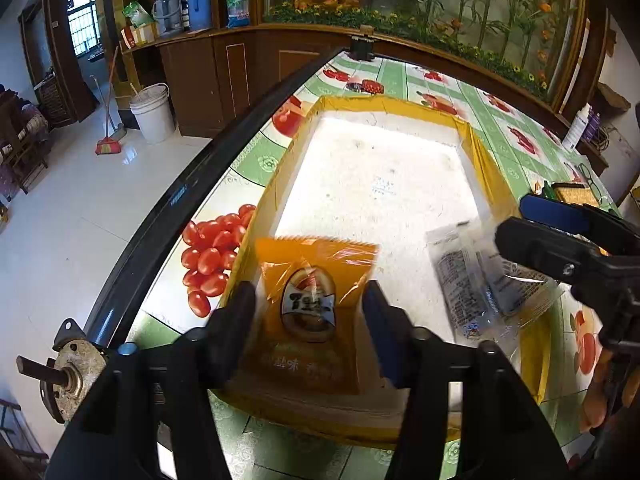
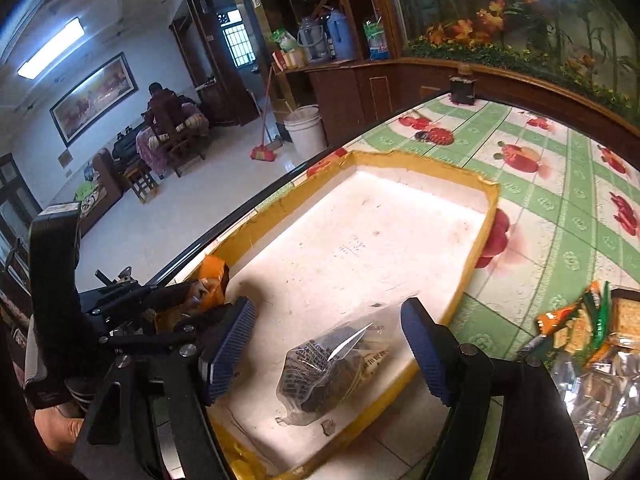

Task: Organize snacks
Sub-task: 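Carry both packs into the white foam box and open both grippers, then grasp the silver foil bag with the left gripper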

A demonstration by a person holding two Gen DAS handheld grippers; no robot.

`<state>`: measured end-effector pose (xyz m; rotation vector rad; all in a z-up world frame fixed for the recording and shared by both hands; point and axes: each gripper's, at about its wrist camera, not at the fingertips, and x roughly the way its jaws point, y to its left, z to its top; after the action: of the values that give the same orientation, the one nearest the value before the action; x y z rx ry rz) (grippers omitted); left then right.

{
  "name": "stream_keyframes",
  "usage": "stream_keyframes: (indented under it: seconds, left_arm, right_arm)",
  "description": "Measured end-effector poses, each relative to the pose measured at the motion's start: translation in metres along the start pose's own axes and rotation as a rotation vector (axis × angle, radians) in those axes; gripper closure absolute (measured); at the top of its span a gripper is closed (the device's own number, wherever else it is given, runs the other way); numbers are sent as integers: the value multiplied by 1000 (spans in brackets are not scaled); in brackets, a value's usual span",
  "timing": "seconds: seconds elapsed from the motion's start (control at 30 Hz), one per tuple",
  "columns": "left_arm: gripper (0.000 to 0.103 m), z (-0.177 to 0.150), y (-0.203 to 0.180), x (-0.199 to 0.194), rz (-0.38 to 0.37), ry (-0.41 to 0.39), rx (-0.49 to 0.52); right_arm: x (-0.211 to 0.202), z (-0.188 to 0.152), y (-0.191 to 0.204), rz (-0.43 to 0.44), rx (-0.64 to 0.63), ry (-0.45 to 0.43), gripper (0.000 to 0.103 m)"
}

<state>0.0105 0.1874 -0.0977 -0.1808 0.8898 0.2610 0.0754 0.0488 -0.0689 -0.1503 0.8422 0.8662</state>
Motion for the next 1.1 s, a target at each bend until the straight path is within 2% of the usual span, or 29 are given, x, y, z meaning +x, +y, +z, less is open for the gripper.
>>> stream_keyframes:
  seconds: [0.07, 0.17, 0.37, 0.53, 0.77, 1.1]
  left_arm:
    - [35, 1, -2, -4, -10, -17, -1]
    - [30, 1, -8, -13, 16, -53, 17]
    - [29, 5, -20, -27, 16, -91, 47]
    - [29, 7, -40, -36, -17, -104, 82]
    - [29, 9, -87, -42, -84, -105, 163]
    - [29, 3, -159, -41, -182, -85, 285]
  right_arm:
    - [-10, -1, -7, -9, 20, -17, 23]
    - [-27, -2, -20, -20, 57, -46, 21]
    - [-63, -12, -43, -56, 112, -98, 20]
    - [-90, -28, -73, -114, 175, -125, 20]
    - [-124, -63, -120, -188, 276, -139, 19]
    - [-155, -108, -158, -273, 355, -144, 19]
